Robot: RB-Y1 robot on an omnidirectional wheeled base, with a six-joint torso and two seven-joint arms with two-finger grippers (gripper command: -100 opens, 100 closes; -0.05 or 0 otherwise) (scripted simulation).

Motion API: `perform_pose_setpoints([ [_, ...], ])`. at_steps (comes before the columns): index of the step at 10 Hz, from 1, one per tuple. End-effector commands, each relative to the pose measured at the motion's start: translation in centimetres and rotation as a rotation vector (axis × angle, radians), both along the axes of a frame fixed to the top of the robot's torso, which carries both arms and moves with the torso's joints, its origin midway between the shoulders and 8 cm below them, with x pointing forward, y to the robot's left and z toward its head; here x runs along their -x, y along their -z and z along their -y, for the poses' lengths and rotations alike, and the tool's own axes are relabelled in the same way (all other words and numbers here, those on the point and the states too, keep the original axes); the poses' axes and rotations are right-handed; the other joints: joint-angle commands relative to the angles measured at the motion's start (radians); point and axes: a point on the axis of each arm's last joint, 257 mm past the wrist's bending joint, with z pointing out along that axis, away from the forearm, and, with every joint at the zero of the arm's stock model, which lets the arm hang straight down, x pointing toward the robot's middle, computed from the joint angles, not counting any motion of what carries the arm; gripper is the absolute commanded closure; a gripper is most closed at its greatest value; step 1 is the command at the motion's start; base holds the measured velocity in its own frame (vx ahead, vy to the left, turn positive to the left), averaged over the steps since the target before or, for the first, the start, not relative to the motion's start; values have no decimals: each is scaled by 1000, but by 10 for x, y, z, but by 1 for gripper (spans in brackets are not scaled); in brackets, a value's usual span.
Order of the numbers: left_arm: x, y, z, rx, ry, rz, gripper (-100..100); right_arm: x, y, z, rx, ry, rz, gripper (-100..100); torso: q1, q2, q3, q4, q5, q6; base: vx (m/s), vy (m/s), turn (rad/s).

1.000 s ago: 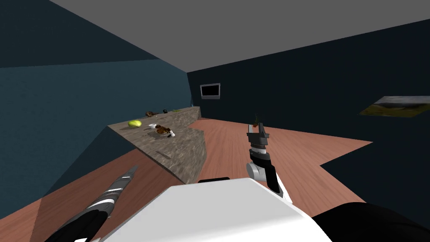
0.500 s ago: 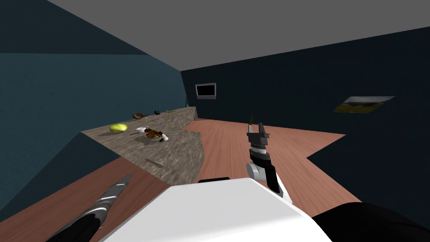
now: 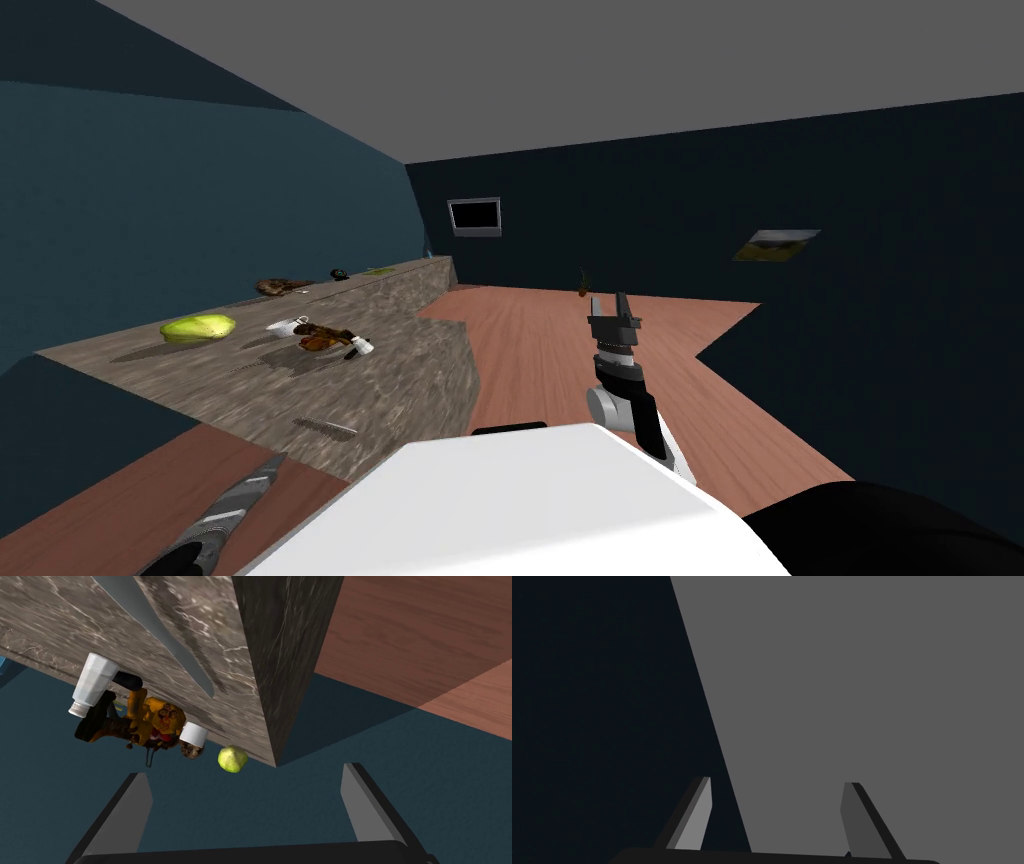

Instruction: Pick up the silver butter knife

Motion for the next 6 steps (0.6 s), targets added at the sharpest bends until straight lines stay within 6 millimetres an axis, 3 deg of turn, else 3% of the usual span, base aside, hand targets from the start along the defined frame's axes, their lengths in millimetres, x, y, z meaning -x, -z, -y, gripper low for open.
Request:
perform_pose_setpoints([
  [1, 22, 11, -6, 9, -40, -64, -100, 0, 0, 0, 0, 0, 0, 0, 0, 0, 0, 0, 0, 0, 101, 37, -225],
  [4, 48, 23, -11, 21, -95, -137, -100, 0, 0, 0, 0, 0, 0, 0, 0, -1, -1, 0, 0, 1, 96, 27, -170],
  [5, 66, 30, -14, 27, -124, -184, -100, 0, 0, 0, 0, 0, 0, 0, 0, 0, 0, 0, 0, 0, 106, 20, -187],
  [6, 69, 31, -14, 29, -132, -193, -100, 0, 0, 0, 0, 0, 0, 0, -1, -1, -1, 0, 0, 0, 81, 22, -136],
])
